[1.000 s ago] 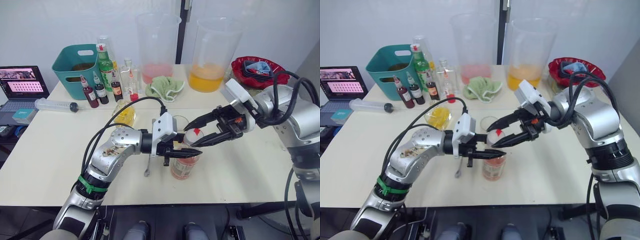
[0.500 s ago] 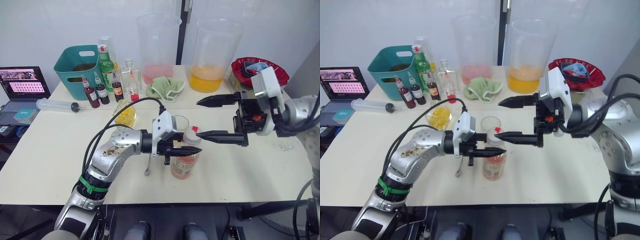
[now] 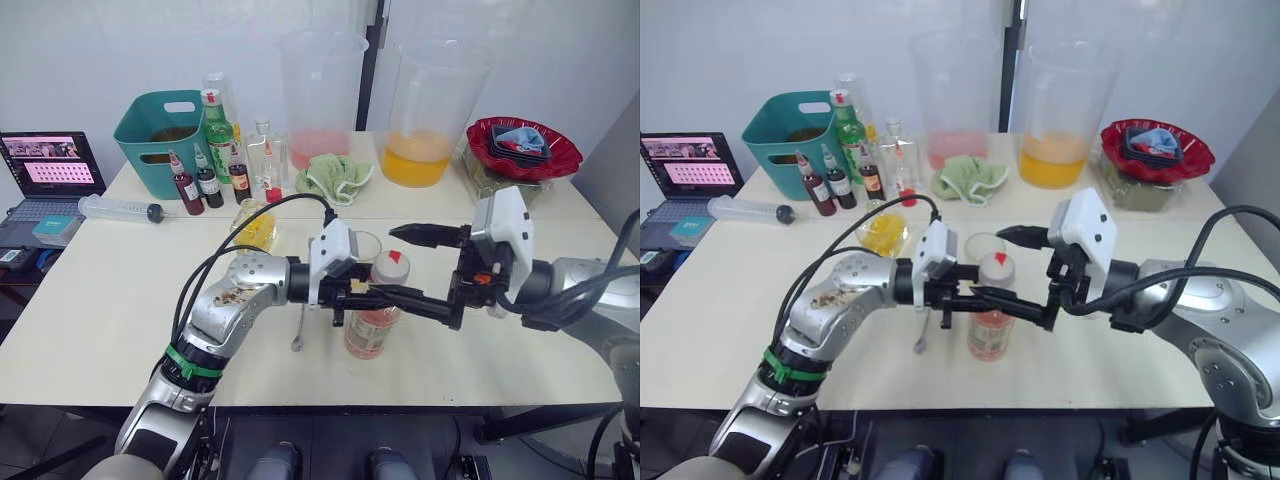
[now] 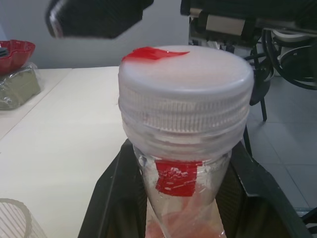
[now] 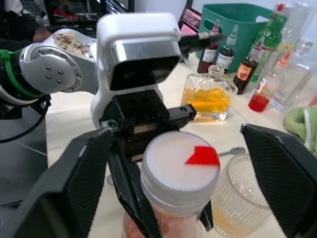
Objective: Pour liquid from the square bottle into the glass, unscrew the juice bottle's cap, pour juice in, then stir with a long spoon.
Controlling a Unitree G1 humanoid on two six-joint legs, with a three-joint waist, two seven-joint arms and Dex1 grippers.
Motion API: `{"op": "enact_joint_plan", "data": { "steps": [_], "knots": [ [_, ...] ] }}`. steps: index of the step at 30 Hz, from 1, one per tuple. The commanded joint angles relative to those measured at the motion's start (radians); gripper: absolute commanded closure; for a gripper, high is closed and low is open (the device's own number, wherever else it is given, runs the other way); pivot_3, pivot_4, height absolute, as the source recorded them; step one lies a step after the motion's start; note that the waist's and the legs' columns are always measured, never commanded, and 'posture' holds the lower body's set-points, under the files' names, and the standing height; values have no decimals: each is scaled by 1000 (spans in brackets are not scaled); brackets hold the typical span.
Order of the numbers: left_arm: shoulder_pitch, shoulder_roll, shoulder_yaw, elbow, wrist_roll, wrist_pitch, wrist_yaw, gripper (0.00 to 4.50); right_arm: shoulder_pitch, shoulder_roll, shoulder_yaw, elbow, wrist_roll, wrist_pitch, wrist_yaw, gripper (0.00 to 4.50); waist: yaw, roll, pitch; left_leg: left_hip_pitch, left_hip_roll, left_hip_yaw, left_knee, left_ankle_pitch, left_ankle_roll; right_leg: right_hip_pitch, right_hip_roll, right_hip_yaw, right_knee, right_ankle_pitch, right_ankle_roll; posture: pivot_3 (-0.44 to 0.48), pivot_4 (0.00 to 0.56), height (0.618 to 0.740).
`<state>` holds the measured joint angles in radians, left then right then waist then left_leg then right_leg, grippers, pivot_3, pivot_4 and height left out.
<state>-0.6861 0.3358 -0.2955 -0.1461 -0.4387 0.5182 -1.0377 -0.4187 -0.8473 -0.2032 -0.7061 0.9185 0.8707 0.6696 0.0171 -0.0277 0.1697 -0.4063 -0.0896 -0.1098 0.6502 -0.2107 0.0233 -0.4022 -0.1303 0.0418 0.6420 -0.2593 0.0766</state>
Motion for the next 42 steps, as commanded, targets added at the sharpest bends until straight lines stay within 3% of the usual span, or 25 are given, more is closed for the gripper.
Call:
{"op": "enact_joint_plan", "data": {
  "steps": [1,5,11,21,25,27,32,36,42],
  "knots": [
    [7,-3,-39,41,27,9,-11,3131,8,14,-30,-22,35,-25,-10,1484,-2,0,0,0,0,0,0,0,0,0,0,0,0,0,0,0,150,740],
    [18,5,-35,35,37,2,-1,3131,23,14,-23,-11,48,-32,16,2813,-1,0,0,0,0,0,0,0,0,0,0,0,0,0,0,0,150,740],
    [45,32,-19,-24,29,35,26,3131,-45,-18,74,107,-22,-109,213,2854,-5,0,0,1,0,1,0,0,0,1,0,0,0,0,0,0,150,740],
    [84,91,4,-108,28,81,69,3131,-339,7,349,518,-246,-376,782,2854,-22,0,0,4,1,1,0,0,0,3,1,0,0,0,0,0,150,740],
    [94,106,3,-125,21,85,77,3131,-477,50,408,660,-283,-382,922,2854,-32,0,0,5,1,2,-1,0,0,3,1,0,0,0,0,0,150,740],
    [94,105,1,-126,20,86,81,3131,-514,52,422,688,-276,-386,943,1826,-31,0,0,5,1,1,-1,0,0,2,1,0,1,0,0,0,150,740],
    [85,98,-7,-116,17,84,92,3131,-542,-7,405,689,-214,-336,945,194,-29,0,0,0,1,1,-1,0,0,-3,0,0,2,0,0,0,150,740],
    [84,93,-16,-99,22,68,92,3131,-461,-59,277,600,-145,-237,867,58,-24,0,0,0,1,0,-1,0,0,-2,0,0,2,0,-1,0,150,740],
    [73,81,-30,-68,26,45,76,3131,-266,-44,90,351,-72,-139,562,58,-15,0,0,1,1,1,-1,0,0,-2,0,1,2,0,0,0,150,740]
  ]
}}
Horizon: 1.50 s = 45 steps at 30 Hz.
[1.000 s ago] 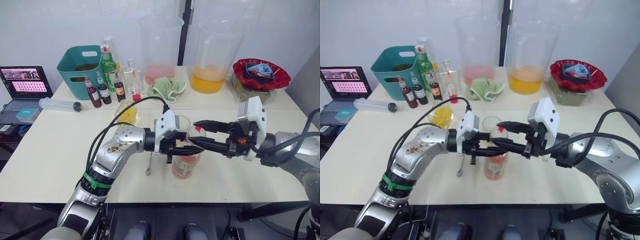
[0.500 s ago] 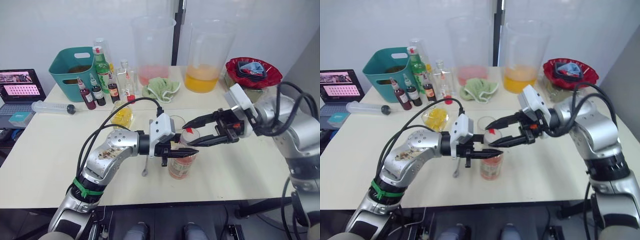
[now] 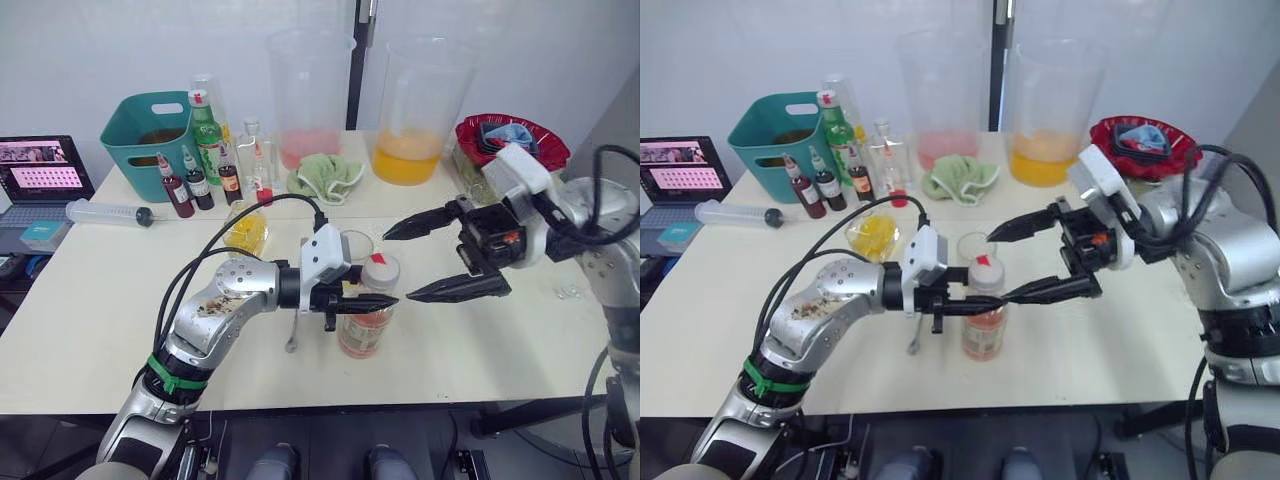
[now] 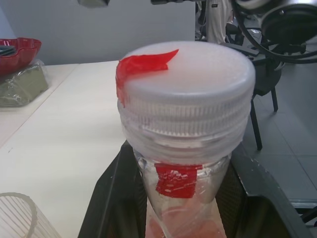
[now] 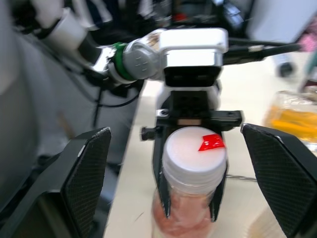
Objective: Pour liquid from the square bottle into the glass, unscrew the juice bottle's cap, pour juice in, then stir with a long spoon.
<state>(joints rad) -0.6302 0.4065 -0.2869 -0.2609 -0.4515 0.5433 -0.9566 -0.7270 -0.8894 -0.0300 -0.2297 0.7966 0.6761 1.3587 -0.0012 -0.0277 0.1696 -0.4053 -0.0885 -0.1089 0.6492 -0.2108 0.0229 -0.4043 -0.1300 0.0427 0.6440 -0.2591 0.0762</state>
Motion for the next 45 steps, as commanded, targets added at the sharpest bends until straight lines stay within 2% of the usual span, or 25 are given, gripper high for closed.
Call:
{"op": "enact_joint_plan", "data": {
  "steps": [1,7,11,16,19,25,27,30,32,36,42,45],
  "knots": [
    [16,9,-41,53,39,15,-10,3131,77,-5,-100,-172,62,80,-173,58,5,0,0,0,0,0,0,0,0,0,0,0,0,0,0,0,150,740],
    [-7,-7,-54,102,43,-19,-42,3131,244,66,-188,-422,106,180,-544,58,14,0,0,0,0,0,1,0,0,0,0,0,0,0,0,0,150,740],
    [-31,-15,-60,138,48,-41,-64,3131,295,77,-222,-491,143,224,-683,58,17,0,0,0,0,0,2,1,-1,1,0,0,0,0,0,0,150,740],
    [-51,-29,-66,176,54,-65,-81,3131,315,56,-242,-503,174,251,-759,58,17,0,0,0,0,0,3,1,0,2,0,0,-1,0,0,0,150,740],
    [-58,-37,-67,190,59,-74,-85,3131,322,52,-240,-506,194,251,-780,853,17,0,0,0,0,0,3,1,0,2,0,0,-1,0,0,0,150,740],
    [-58,-41,-62,194,67,-80,-87,3131,320,31,-207,-497,198,245,-771,2836,17,0,0,1,0,0,3,1,0,4,0,-1,-1,0,0,0,150,740],
    [-55,-39,-60,189,69,-78,-83,3131,317,28,-195,-493,199,242,-760,2869,17,0,0,1,0,0,3,1,0,5,0,-1,-1,0,0,0,150,740],
    [-44,-29,-52,171,70,-68,-73,3131,289,14,-146,-461,177,222,-690,2869,15,0,0,5,0,0,3,1,0,9,0,-1,-3,0,1,0,150,740],
    [-34,-22,-47,153,69,-58,-65,3131,244,-7,-84,-399,125,176,-584,2869,13,0,0,7,0,0,3,1,0,13,0,-2,-5,-1,1,0,150,740],
    [-15,-4,-36,114,64,-34,-47,3131,136,-34,47,-229,-4,10,-289,2869,4,0,0,10,1,1,3,0,0,17,1,-3,-10,-1,2,0,150,740],
    [10,25,-24,66,57,-7,-31,3131,-82,3,213,90,-145,-191,161,2869,-12,0,0,10,1,1,1,0,1,16,1,-3,-11,-1,2,0,150,740],
    [9,23,-24,60,58,-1,-20,3131,-185,33,256,205,-151,-215,250,2869,-11,0,0,10,1,0,-1,-1,2,16,1,-3,-11,-1,2,0,150,740]
  ]
}}
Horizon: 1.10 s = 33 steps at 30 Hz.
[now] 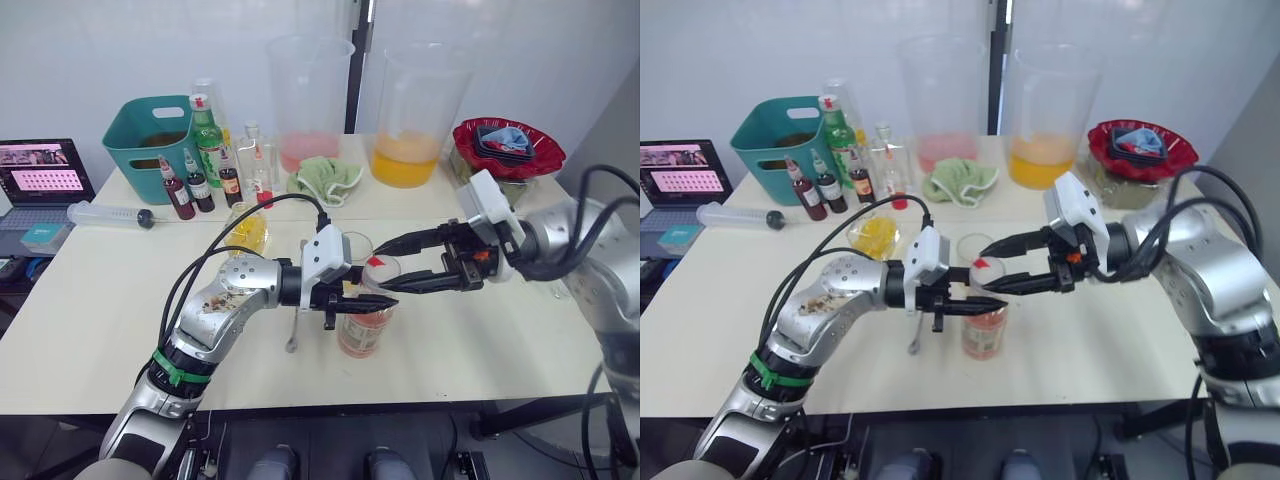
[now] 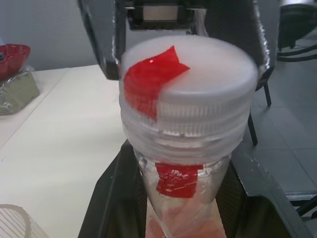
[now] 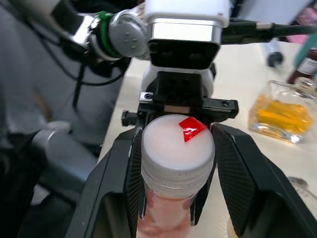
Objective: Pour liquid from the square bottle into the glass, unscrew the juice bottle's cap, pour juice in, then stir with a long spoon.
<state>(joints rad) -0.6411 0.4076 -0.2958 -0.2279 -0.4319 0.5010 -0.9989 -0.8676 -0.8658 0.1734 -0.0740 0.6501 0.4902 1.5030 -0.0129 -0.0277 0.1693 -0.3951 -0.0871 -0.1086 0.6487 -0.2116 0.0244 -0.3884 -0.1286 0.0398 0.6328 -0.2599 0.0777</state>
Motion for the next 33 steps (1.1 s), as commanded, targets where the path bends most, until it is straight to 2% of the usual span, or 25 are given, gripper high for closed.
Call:
{"op": "enact_joint_plan", "data": {
  "steps": [1,4,6,8,9,11,12,14,17,22,28,33],
  "knots": [
    [19,20,-15,26,38,42,25,3131,-72,6,74,77,1,-32,110,2869,2,0,0,0,0,0,-1,0,0,0,0,0,0,0,0,0,150,740],
    [20,18,-17,25,38,40,28,3131,-120,-18,129,120,12,-39,111,2869,2,0,0,0,-1,-1,-2,0,0,-1,-1,0,0,0,0,0,150,740],
    [22,14,-18,27,41,34,31,3131,-146,-54,132,111,34,-12,111,1851,2,0,0,0,-1,-1,-3,-1,0,-2,-1,0,0,0,-1,0,150,740],
    [23,8,-20,30,43,30,35,3131,-144,-78,77,81,48,22,107,1036,3,0,0,-1,-1,-1,-3,-1,0,-2,-1,0,0,0,-1,0,150,740],
    [24,4,-22,32,41,29,35,3131,-123,-92,25,47,70,52,73,914,3,0,0,-2,-1,-1,-3,-1,0,-3,-1,0,-1,0,0,0,150,740],
    [22,-1,-27,39,43,22,33,3131,-71,-114,-58,-20,82,76,-6,208,9,0,0,-4,-1,-1,-2,-1,0,-5,-1,0,0,0,0,0,150,740],
    [20,-4,-29,43,46,17,32,3131,-45,-120,-87,-50,75,74,-42,72,13,0,0,-4,-1,-1,-2,-1,0,-6,-1,0,0,0,-1,0,150,740],
    [12,-8,-32,53,50,10,28,3131,21,-130,-155,-130,51,77,-130,72,20,0,0,-4,-1,-1,-2,-1,0,-6,-1,1,0,1,-1,0,150,740],
    [-2,-15,-34,72,48,4,17,3131,119,-102,-250,-288,115,175,-304,72,23,0,0,-4,-1,0,-2,-1,-1,-6,-1,2,0,1,-1,0,150,740],
    [-10,-26,-38,100,41,-6,3,3131,275,-3,-303,-478,148,256,-561,72,27,0,-1,-4,-1,-1,-1,0,-1,-5,-1,2,0,1,-1,0,150,740],
    [-14,-33,-46,122,43,-21,-22,3131,363,63,-324,-589,178,341,-779,72,29,0,-1,-4,-1,-1,0,0,-1,-4,-2,1,0,1,0,0,150,740],
    [-25,-46,-52,150,51,-39,-29,3131,389,66,-363,-602,216,389,-865,72,30,0,-1,-4,-1,-1,0,0,-1,-3,-2,1,-1,1,0,0,150,740]
  ]
}}
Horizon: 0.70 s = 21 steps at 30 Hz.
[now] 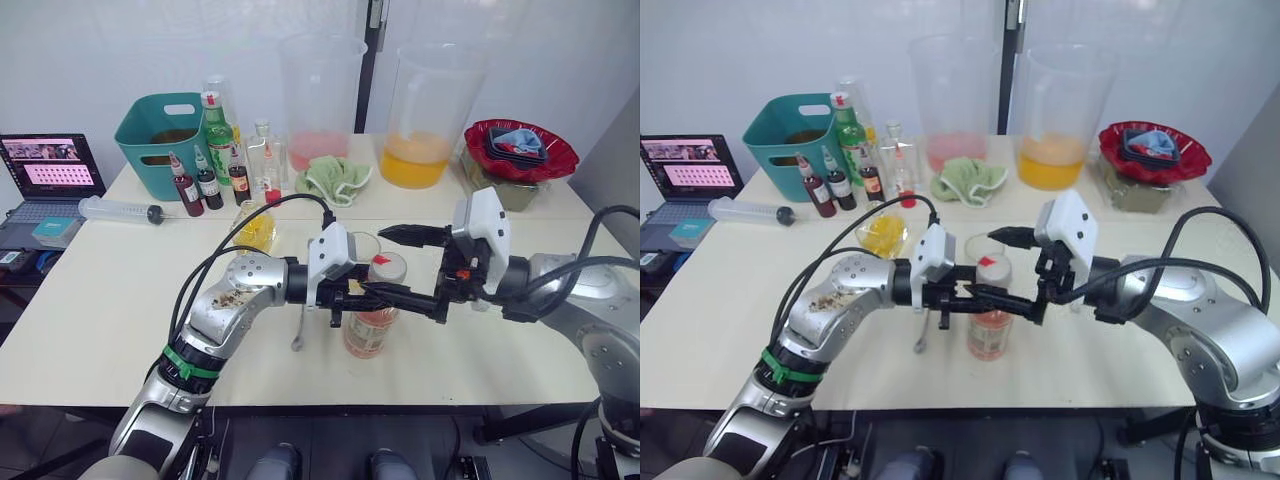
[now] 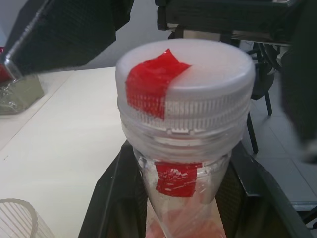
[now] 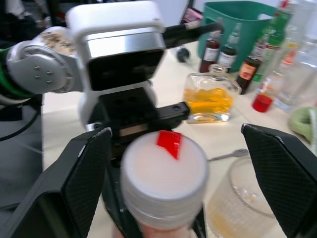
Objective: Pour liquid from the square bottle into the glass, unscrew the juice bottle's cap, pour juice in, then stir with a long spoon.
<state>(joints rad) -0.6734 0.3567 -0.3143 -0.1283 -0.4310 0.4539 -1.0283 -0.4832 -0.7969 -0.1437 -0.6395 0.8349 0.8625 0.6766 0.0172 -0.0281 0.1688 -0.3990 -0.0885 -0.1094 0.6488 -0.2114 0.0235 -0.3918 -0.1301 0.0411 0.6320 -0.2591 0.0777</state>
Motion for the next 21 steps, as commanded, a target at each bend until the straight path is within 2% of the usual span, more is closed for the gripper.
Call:
{"op": "enact_joint_plan", "data": {
  "steps": [1,3,4,12,17,21],
  "knots": [
    [7,4,-33,52,50,6,-2,3131,6,-3,-48,-39,38,21,-48,72,0,0,0,0,0,0,0,0,0,0,0,0,0,0,0,0,150,740],
    [10,4,-34,56,52,1,-5,3131,12,6,-51,-44,54,29,-69,72,0,0,0,1,0,0,0,0,0,1,0,0,0,0,0,0,150,740],
    [12,4,-35,56,52,0,-7,3131,16,11,-53,-47,66,30,-76,305,0,0,0,1,0,0,0,0,0,1,0,0,0,0,0,0,150,740],
    [19,11,-31,61,56,-7,-8,3131,21,-2,-24,-56,110,36,-62,2817,-1,0,0,1,0,0,0,0,0,2,0,0,-1,0,0,0,150,740],
    [30,25,-23,50,58,-7,-2,3131,-10,-32,39,-13,73,4,35,2832,-4,0,0,2,0,0,0,0,0,3,0,-1,-1,0,0,0,150,740],
    [47,53,-24,17,62,1,-2,3131,-120,-68,187,154,-44,-146,345,2832,-10,0,0,4,1,1,0,0,0,4,1,0,-1,0,1,0,150,740]
  ]
}}
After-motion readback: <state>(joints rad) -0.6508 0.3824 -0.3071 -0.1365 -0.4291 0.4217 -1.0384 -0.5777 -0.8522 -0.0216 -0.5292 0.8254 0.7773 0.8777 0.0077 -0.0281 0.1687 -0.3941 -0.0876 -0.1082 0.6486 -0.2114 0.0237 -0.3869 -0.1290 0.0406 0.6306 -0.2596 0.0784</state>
